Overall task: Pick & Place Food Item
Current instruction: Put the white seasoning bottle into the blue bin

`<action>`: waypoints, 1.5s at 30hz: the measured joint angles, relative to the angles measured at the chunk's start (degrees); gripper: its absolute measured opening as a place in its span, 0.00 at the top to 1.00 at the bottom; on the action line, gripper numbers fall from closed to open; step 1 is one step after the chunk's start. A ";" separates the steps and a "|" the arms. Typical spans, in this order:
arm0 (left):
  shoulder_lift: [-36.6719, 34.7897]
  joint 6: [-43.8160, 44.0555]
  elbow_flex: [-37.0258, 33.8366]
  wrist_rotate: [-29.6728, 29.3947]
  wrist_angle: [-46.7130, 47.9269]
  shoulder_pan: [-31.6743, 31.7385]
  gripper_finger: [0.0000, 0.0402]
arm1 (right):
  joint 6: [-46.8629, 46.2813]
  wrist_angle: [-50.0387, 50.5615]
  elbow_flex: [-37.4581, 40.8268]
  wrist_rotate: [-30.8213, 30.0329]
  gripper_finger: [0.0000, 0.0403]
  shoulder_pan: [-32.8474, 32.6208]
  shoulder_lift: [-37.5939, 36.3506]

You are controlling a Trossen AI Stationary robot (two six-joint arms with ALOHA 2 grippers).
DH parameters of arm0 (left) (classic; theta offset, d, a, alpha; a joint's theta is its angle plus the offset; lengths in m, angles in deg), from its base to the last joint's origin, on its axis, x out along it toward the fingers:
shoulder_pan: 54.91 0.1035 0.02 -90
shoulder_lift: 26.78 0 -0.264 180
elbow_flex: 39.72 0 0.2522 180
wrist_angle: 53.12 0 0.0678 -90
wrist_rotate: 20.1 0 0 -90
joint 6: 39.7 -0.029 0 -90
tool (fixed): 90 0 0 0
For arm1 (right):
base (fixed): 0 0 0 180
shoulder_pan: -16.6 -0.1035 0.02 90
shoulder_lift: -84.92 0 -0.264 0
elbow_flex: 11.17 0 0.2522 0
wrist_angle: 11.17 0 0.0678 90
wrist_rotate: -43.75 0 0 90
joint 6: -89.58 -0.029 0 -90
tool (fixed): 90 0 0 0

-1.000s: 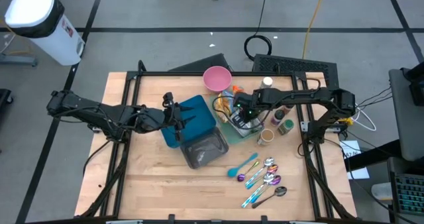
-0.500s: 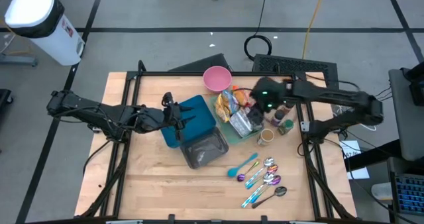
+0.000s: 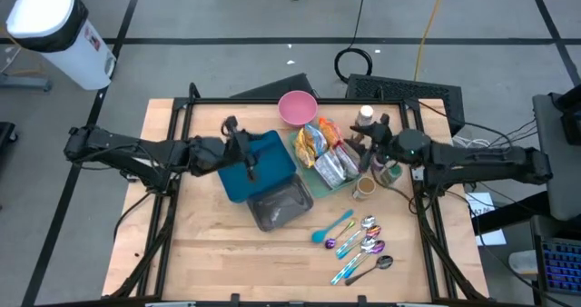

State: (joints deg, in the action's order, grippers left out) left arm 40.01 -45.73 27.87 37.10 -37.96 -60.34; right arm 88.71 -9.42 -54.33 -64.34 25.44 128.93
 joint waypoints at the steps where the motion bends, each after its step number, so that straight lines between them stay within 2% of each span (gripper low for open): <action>1: 0.02 0.84 0.06 0.41 -0.24 1.16 0.62 | 1.33 -4.93 2.63 0.03 0.49 0.48 0.02; 2: 0.11 1.37 0.06 1.17 0.08 2.30 0.61 | 1.82 -7.73 4.19 -0.04 0.48 1.30 0.07; 4: 0.22 2.46 0.03 2.76 1.14 4.67 0.57 | 1.01 -5.71 4.17 -2.00 0.48 3.94 0.02; 6: 0.13 3.98 0.03 4.15 3.23 7.52 0.51 | -1.91 4.44 0.88 -4.30 0.46 8.05 0.33; 10: 0.19 7.57 0.01 7.22 9.68 13.57 0.36 | -8.75 24.66 -9.30 -4.21 0.42 18.38 4.89; 13: 0.65 7.75 -0.21 11.88 10.81 16.84 0.27 | -8.92 32.10 -14.25 -3.67 0.39 25.51 10.66; 16: 1.80 7.43 -1.13 14.87 10.76 18.86 0.21 | -9.46 32.64 -16.50 4.33 0.37 32.11 16.78; 19: 3.27 7.41 -1.34 14.81 10.30 19.96 0.18 | -10.44 30.06 -16.96 11.36 0.35 36.15 22.37; 23: 5.67 6.79 -1.45 14.80 10.46 20.59 0.18 | -10.48 28.66 -16.96 12.01 0.36 38.37 27.04; 28: 7.28 5.39 -1.45 14.86 9.39 20.74 0.20 | -11.75 27.69 -17.17 11.62 0.37 38.76 28.94; 45: 7.87 3.17 -1.43 14.80 8.78 20.78 0.21 | -12.71 27.09 -16.82 11.81 0.44 37.43 22.12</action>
State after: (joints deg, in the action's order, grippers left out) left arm 47.87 -42.56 26.44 51.90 -29.18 -39.56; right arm 76.00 17.67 -71.15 -52.53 62.87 151.05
